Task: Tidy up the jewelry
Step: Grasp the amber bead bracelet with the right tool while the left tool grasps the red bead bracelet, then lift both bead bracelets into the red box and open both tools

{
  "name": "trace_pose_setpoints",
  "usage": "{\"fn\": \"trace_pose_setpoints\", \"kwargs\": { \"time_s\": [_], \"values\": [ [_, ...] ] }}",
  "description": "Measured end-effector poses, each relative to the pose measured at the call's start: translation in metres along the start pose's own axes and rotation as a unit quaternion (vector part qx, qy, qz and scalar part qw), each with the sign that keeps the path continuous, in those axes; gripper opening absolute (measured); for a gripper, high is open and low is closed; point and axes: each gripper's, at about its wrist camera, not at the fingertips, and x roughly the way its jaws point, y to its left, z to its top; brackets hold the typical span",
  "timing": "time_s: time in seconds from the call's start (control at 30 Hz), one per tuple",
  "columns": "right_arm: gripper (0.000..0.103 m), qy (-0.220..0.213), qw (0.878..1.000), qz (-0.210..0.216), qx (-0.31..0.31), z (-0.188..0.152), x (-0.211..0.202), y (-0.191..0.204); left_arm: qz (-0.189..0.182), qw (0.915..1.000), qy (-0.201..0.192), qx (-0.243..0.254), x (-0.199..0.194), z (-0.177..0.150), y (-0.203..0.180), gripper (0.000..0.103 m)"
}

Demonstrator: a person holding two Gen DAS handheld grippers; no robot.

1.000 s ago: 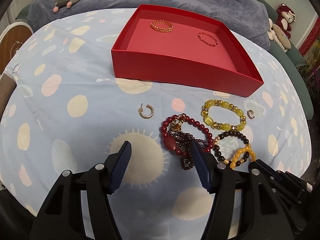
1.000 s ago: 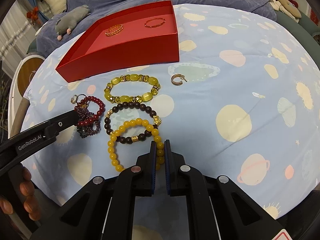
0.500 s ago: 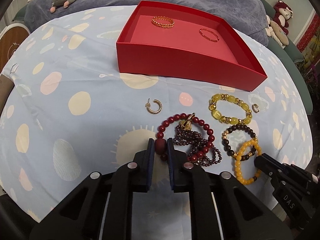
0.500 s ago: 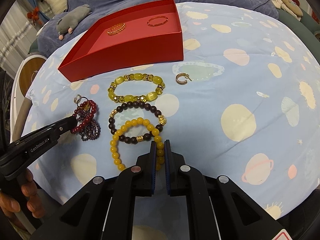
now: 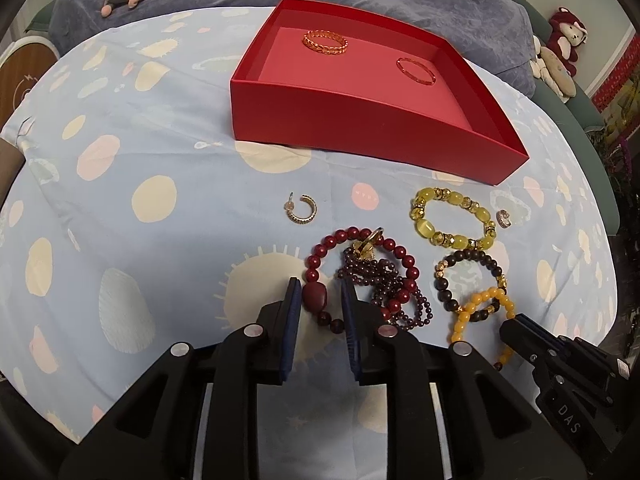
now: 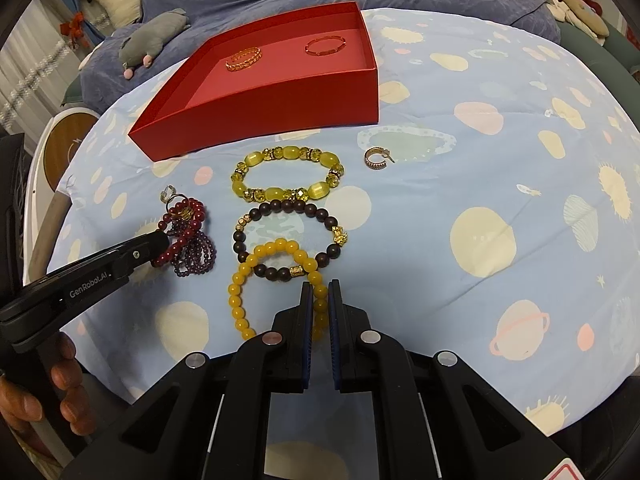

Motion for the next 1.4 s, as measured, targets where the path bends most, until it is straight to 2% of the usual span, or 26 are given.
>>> {"fn": "trace_pose_setpoints", "kwargs": {
  "time_s": [0.07,0.13,0.5,0.83,0.97,1.13,1.4],
  "values": [
    [0.007,0.000,1.000,0.000,0.000,0.000,0.000,0.000,0.002,1.0000,-0.003,0.007,0.001,0.001,-0.002,0.019],
    [0.007,0.001,1.000,0.000,-0.001,0.000,0.000,0.000,-0.004,1.0000,0.000,0.008,0.002,0.002,-0.003,0.012],
    [0.007,-0.022,1.000,0.015,-0.006,0.009,-0.020,0.008,-0.030,0.9990,-0.031,0.009,-0.035,0.015,-0.009,0.012],
    [0.007,-0.056,0.998,0.025,-0.018,0.033,-0.056,0.015,-0.062,0.9957,-0.055,0.039,-0.076,0.037,-0.032,0.012],
    [0.007,-0.075,0.997,0.024,-0.026,0.060,-0.070,0.015,-0.074,0.9935,-0.066,0.055,-0.086,0.054,-0.042,0.012],
    [0.007,-0.098,0.994,0.030,-0.029,0.107,-0.075,0.013,-0.089,0.9908,-0.078,0.065,-0.089,0.093,-0.049,0.012],
    [0.007,-0.100,0.993,0.041,-0.039,0.179,-0.041,0.025,-0.107,0.9888,-0.087,0.057,-0.061,0.156,-0.045,0.012]
  ]
}}
